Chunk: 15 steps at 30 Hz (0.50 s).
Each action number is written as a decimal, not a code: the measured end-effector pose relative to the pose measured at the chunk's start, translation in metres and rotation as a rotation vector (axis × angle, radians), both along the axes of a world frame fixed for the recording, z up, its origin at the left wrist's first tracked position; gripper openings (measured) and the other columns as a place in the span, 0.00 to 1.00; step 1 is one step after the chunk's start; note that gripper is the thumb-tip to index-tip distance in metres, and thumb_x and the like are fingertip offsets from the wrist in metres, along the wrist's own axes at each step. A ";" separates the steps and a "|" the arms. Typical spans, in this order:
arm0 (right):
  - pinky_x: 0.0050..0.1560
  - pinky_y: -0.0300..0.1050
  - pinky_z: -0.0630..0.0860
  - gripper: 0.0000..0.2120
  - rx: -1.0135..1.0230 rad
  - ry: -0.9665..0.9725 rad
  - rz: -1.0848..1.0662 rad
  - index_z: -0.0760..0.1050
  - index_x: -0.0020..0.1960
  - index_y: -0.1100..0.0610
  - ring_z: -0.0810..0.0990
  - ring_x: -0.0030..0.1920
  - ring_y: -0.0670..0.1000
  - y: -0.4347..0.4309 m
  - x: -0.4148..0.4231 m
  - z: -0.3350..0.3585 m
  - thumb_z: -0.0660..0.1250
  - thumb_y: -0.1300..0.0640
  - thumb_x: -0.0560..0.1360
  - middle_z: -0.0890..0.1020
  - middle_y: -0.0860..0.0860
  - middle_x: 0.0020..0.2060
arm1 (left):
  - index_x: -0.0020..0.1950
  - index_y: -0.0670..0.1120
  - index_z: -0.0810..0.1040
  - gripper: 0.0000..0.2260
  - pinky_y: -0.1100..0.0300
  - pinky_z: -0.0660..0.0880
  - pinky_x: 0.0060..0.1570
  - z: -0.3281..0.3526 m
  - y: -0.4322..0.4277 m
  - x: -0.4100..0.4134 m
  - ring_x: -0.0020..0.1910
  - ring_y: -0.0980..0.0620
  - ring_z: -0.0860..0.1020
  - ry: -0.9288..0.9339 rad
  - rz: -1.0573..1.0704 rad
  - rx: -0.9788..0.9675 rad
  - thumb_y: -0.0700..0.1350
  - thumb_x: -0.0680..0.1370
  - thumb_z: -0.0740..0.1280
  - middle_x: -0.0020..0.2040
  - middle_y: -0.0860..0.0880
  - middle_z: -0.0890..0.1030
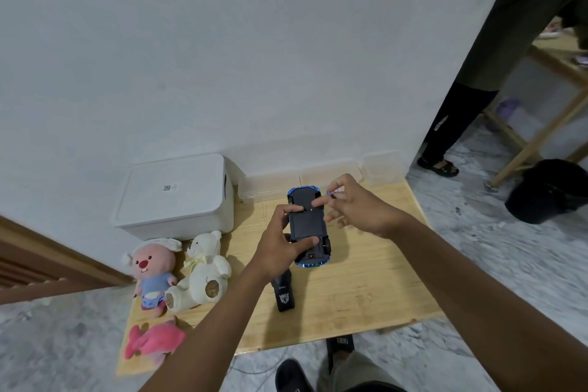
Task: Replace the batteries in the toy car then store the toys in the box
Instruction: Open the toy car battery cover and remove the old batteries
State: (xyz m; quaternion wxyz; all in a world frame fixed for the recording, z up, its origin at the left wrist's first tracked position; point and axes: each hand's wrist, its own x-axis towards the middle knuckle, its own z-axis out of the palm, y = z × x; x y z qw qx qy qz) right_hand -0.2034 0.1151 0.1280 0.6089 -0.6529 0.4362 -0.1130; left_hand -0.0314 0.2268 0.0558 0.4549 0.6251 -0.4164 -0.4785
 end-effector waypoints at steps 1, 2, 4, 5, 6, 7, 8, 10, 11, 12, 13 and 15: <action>0.46 0.44 0.80 0.06 0.000 -0.053 -0.009 0.63 0.60 0.58 0.85 0.47 0.53 0.000 0.002 -0.002 0.57 0.60 0.85 0.84 0.50 0.57 | 0.62 0.60 0.72 0.26 0.43 0.84 0.49 0.000 0.000 0.002 0.54 0.44 0.83 -0.004 0.005 0.005 0.40 0.73 0.80 0.64 0.51 0.78; 0.50 0.46 0.82 0.06 -0.008 -0.099 -0.021 0.65 0.59 0.60 0.86 0.49 0.54 0.001 0.004 -0.004 0.60 0.61 0.84 0.84 0.51 0.57 | 0.62 0.59 0.72 0.26 0.42 0.84 0.50 0.000 0.000 0.003 0.53 0.44 0.84 -0.010 0.009 0.012 0.40 0.73 0.80 0.64 0.51 0.78; 0.56 0.48 0.82 0.06 -0.048 -0.152 -0.056 0.71 0.57 0.60 0.86 0.51 0.53 0.004 0.010 -0.007 0.65 0.62 0.81 0.85 0.53 0.54 | 0.63 0.58 0.71 0.26 0.43 0.84 0.50 0.001 0.001 0.005 0.52 0.45 0.84 -0.025 0.010 0.025 0.40 0.73 0.80 0.64 0.51 0.78; 0.57 0.48 0.82 0.06 -0.090 -0.152 -0.084 0.75 0.55 0.59 0.86 0.50 0.52 0.005 0.013 -0.009 0.69 0.62 0.79 0.85 0.52 0.51 | 0.63 0.57 0.71 0.26 0.43 0.84 0.50 0.000 0.001 0.006 0.51 0.45 0.84 -0.028 0.010 0.028 0.40 0.73 0.80 0.64 0.51 0.78; 0.56 0.46 0.81 0.06 -0.147 -0.132 -0.118 0.78 0.53 0.58 0.85 0.48 0.49 0.005 0.016 -0.011 0.71 0.61 0.77 0.84 0.51 0.49 | 0.63 0.57 0.71 0.26 0.44 0.84 0.50 0.001 0.001 0.007 0.51 0.45 0.84 -0.026 0.010 0.031 0.40 0.73 0.80 0.64 0.51 0.79; 0.55 0.43 0.80 0.06 -0.195 -0.116 -0.151 0.80 0.52 0.56 0.83 0.46 0.47 0.005 0.018 -0.012 0.73 0.60 0.76 0.83 0.50 0.47 | 0.63 0.57 0.71 0.26 0.44 0.84 0.50 0.001 0.002 0.008 0.51 0.46 0.84 -0.023 0.011 0.033 0.40 0.73 0.80 0.63 0.51 0.79; 0.53 0.40 0.79 0.06 -0.221 -0.120 -0.178 0.82 0.52 0.54 0.82 0.45 0.45 0.006 0.020 -0.013 0.74 0.59 0.75 0.83 0.50 0.45 | 0.63 0.57 0.71 0.26 0.45 0.84 0.50 0.002 0.002 0.008 0.50 0.47 0.84 -0.020 0.013 0.035 0.40 0.73 0.80 0.63 0.51 0.79; 0.48 0.35 0.78 0.07 -0.240 -0.151 -0.224 0.84 0.53 0.52 0.83 0.43 0.43 0.007 0.022 -0.013 0.75 0.58 0.75 0.85 0.49 0.43 | 0.63 0.56 0.71 0.26 0.49 0.85 0.49 0.003 0.001 0.010 0.50 0.48 0.83 -0.016 0.011 0.038 0.39 0.73 0.80 0.63 0.51 0.79; 0.46 0.35 0.78 0.07 -0.258 -0.163 -0.256 0.85 0.52 0.51 0.84 0.43 0.42 0.007 0.023 -0.013 0.75 0.57 0.74 0.86 0.48 0.42 | 0.64 0.56 0.71 0.26 0.51 0.85 0.48 0.003 0.001 0.011 0.50 0.48 0.83 -0.011 0.012 0.038 0.39 0.73 0.79 0.63 0.51 0.79; 0.45 0.36 0.78 0.07 -0.273 -0.181 -0.297 0.86 0.51 0.51 0.85 0.43 0.43 0.007 0.024 -0.013 0.76 0.57 0.74 0.87 0.47 0.41 | 0.64 0.55 0.72 0.26 0.54 0.85 0.46 0.004 0.001 0.011 0.51 0.48 0.83 -0.001 0.014 0.037 0.39 0.73 0.79 0.63 0.51 0.79; 0.45 0.38 0.80 0.06 -0.277 -0.207 -0.342 0.86 0.50 0.53 0.85 0.43 0.44 0.008 0.024 -0.012 0.76 0.57 0.73 0.87 0.47 0.41 | 0.64 0.55 0.72 0.26 0.56 0.84 0.45 0.004 0.001 0.012 0.52 0.48 0.83 0.011 0.020 0.037 0.38 0.73 0.79 0.63 0.50 0.79; 0.46 0.44 0.83 0.06 -0.282 -0.262 -0.420 0.85 0.48 0.56 0.86 0.44 0.47 0.011 0.027 -0.012 0.78 0.59 0.72 0.87 0.48 0.41 | 0.63 0.55 0.72 0.26 0.56 0.84 0.45 0.004 0.001 0.013 0.52 0.48 0.83 0.023 0.028 0.042 0.38 0.73 0.80 0.63 0.49 0.79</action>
